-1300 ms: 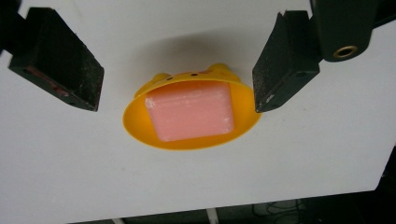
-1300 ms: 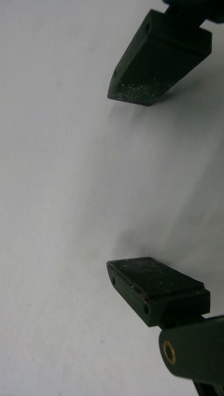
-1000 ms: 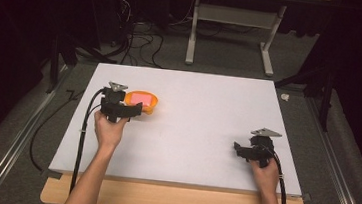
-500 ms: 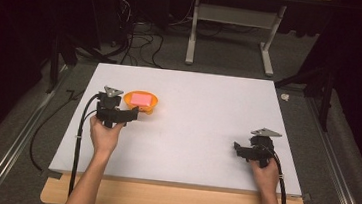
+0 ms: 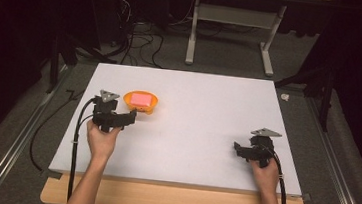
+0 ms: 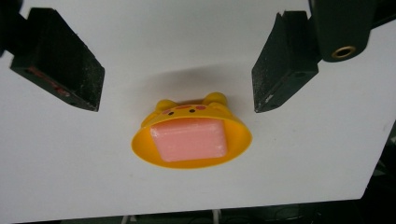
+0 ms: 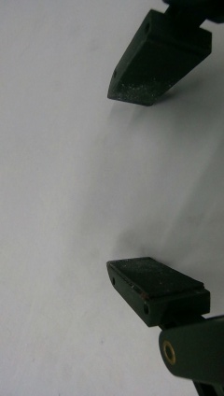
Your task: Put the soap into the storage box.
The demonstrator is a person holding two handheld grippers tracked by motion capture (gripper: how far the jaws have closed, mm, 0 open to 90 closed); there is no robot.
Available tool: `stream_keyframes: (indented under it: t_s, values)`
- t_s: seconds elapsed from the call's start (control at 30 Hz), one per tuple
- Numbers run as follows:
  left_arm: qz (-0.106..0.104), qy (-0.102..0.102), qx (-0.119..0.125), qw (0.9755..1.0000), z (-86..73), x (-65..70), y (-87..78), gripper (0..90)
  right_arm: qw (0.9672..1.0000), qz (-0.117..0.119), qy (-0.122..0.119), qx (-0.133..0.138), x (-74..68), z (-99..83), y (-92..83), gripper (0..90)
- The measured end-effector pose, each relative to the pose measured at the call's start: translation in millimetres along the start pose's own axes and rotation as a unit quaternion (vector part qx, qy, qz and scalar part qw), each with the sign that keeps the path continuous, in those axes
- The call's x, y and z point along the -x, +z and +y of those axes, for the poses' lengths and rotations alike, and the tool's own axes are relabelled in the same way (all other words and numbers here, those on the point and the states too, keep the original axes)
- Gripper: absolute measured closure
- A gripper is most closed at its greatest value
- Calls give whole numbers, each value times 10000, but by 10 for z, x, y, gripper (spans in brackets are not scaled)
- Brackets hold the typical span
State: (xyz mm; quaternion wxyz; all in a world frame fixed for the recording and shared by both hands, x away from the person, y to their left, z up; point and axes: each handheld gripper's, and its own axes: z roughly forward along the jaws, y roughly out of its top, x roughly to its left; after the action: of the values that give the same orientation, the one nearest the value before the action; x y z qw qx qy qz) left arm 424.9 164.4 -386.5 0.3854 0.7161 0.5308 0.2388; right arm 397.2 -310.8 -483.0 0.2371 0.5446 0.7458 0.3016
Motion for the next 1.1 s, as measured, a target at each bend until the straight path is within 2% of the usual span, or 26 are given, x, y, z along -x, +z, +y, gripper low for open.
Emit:
stream_keyframes:
  t_s: [0.17, 0.57, 1.1]
  values:
    - [-77, -66, 23, 9999, -58, 0, -29, 176, 10000, 0, -7, 2, 1, 0, 0, 159]
    - [-145, -82, 28, 9999, -141, 1, -88, 179, 10000, 1, -6, 0, 1, 1, 0, 159]
    - [-200, -103, -103, 9997, -284, -13, -43, 184, 10000, 1, -3, -1, 1, 0, 0, 159]
